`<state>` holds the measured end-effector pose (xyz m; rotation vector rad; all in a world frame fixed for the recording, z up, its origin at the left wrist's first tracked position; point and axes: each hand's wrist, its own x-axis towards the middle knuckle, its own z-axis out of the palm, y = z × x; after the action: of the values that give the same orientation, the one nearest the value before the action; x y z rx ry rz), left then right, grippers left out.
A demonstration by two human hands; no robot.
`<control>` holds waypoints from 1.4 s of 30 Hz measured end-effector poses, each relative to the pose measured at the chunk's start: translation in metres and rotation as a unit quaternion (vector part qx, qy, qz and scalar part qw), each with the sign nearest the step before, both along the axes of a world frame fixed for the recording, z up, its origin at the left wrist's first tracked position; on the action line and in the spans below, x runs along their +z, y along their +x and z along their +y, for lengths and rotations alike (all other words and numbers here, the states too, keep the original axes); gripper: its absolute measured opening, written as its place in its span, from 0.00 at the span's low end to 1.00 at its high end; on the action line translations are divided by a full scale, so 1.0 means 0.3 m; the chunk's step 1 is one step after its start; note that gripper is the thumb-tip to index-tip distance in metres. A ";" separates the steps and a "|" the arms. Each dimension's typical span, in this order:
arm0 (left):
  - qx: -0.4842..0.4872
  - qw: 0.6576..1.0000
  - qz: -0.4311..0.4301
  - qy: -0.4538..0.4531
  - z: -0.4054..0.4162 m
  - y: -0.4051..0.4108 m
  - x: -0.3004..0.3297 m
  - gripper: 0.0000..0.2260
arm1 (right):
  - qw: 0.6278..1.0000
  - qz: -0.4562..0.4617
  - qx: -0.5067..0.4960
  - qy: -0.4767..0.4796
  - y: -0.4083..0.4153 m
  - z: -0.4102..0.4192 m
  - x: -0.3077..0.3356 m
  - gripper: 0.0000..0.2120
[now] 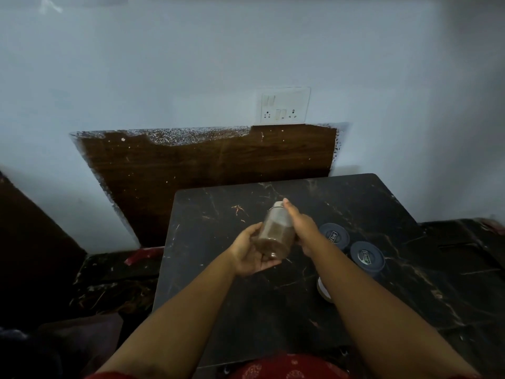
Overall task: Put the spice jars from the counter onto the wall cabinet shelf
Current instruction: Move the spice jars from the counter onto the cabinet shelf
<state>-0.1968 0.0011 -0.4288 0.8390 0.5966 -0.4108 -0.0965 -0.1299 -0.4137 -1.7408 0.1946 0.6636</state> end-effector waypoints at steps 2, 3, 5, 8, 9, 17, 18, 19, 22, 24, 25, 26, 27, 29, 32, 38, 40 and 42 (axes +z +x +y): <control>-0.021 0.999 -0.016 0.019 -0.009 0.005 0.012 0.25 | 0.997 0.028 -0.028 0.072 -0.017 -0.006 -0.004 0.40; -0.028 0.999 -0.021 0.037 -0.018 0.005 0.021 0.25 | 0.993 0.042 -0.041 0.105 -0.024 -0.010 -0.011 0.38; -0.033 0.997 -0.029 0.071 -0.036 0.003 0.030 0.26 | 0.983 0.074 -0.053 0.160 -0.043 -0.016 -0.017 0.37; -0.024 0.995 -0.041 0.084 -0.052 -0.006 0.033 0.33 | 0.971 0.109 -0.057 0.204 -0.077 -0.018 -0.002 0.37; -0.026 0.996 -0.043 0.072 -0.054 -0.009 0.037 0.34 | 0.968 0.112 -0.061 0.214 -0.085 -0.018 0.001 0.37; -0.063 0.997 -0.046 -0.028 -0.034 -0.009 0.087 0.27 | 0.973 0.050 -0.121 0.189 -0.117 -0.035 0.034 0.37; -0.059 0.997 -0.049 -0.023 -0.042 -0.007 0.093 0.26 | 0.973 0.047 -0.126 0.189 -0.121 -0.037 0.043 0.36; -0.051 0.997 -0.053 -0.025 -0.048 -0.005 0.097 0.26 | 0.972 0.044 -0.126 0.195 -0.128 -0.039 0.053 0.33; -0.033 0.997 -0.067 -0.027 -0.058 -0.006 0.111 0.27 | 0.960 0.053 -0.127 0.242 -0.150 -0.047 0.075 0.27; -0.038 0.995 -0.089 -0.014 -0.065 -0.009 0.122 0.29 | 0.954 0.057 -0.130 0.264 -0.166 -0.050 0.086 0.24; -0.041 0.994 -0.097 -0.005 -0.069 -0.010 0.127 0.30 | 0.952 0.059 -0.134 0.268 -0.175 -0.047 0.090 0.24; -0.041 0.994 -0.103 0.003 -0.073 -0.010 0.131 0.30 | 0.952 0.062 -0.139 0.267 -0.183 -0.042 0.095 0.23; -0.040 0.993 -0.107 0.010 -0.075 -0.009 0.133 0.30 | 0.952 0.061 -0.146 0.260 -0.187 -0.038 0.098 0.22; -0.032 0.994 -0.101 0.013 -0.073 -0.005 0.137 0.30 | 0.959 0.050 -0.150 0.235 -0.189 -0.034 0.104 0.21; -0.017 0.997 -0.072 0.023 -0.059 0.015 0.133 0.35 | 0.963 0.032 -0.133 0.234 -0.185 -0.049 0.121 0.21; -0.001 0.994 -0.077 0.075 -0.071 0.052 0.184 0.32 | 0.985 -0.023 0.056 0.160 -0.191 -0.077 0.133 0.33; 0.000 0.992 -0.097 0.086 -0.069 0.067 0.189 0.30 | 0.989 -0.044 0.069 0.124 -0.190 -0.074 0.147 0.34; 0.014 0.988 -0.115 0.098 -0.057 0.083 0.192 0.30 | 0.991 -0.065 0.056 0.105 -0.182 -0.069 0.154 0.37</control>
<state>-0.1719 -0.0160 -0.3711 1.0489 0.4374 -0.2269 -0.1512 -0.1505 -0.3674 -1.5935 -0.0623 0.6265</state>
